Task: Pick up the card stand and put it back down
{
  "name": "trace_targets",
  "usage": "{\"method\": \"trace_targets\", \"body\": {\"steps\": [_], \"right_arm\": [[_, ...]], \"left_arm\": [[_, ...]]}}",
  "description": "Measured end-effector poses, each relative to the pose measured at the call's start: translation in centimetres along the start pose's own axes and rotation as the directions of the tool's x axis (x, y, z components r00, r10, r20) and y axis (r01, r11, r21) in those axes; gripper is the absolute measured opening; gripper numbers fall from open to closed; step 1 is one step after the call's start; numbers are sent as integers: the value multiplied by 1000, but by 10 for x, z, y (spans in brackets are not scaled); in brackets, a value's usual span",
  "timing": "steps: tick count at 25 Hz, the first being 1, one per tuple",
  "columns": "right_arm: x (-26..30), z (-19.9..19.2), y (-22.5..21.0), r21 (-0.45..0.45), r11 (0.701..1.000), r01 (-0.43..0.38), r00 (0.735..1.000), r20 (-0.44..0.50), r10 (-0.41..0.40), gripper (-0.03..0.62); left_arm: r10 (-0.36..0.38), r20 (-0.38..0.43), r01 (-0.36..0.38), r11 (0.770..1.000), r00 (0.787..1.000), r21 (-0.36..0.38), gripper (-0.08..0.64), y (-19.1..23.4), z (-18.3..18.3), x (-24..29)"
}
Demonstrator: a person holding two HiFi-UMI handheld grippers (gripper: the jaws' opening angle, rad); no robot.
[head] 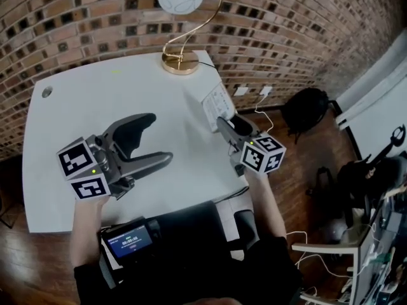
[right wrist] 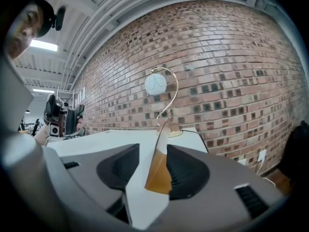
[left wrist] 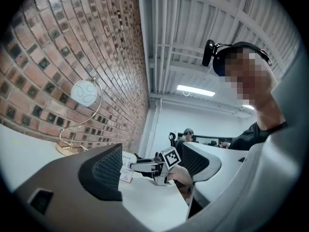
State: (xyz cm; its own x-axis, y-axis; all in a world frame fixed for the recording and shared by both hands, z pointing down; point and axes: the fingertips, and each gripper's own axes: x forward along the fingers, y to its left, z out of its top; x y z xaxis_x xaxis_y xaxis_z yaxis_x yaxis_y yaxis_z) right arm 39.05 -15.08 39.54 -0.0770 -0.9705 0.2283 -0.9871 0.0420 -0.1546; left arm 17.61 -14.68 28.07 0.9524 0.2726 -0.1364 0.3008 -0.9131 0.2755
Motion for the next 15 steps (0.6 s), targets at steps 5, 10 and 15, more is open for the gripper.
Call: {"method": "trace_targets", "body": {"steps": [5, 10, 15], "right_arm": [[6, -2, -1, 18, 1000, -20, 1000, -4, 20, 157], [9, -3, 0, 44, 997, -57, 998, 0, 57, 69], [3, -2, -5, 68, 995, -73, 997, 21, 72, 36]], "left_arm": [[-48, -78, 50, 998, 996, 23, 387, -2, 0, 13], [-51, -105, 55, 998, 993, 39, 387, -2, -3, 14], [-53, -117, 57, 998, 992, 33, 387, 0, -10, 13]]}}
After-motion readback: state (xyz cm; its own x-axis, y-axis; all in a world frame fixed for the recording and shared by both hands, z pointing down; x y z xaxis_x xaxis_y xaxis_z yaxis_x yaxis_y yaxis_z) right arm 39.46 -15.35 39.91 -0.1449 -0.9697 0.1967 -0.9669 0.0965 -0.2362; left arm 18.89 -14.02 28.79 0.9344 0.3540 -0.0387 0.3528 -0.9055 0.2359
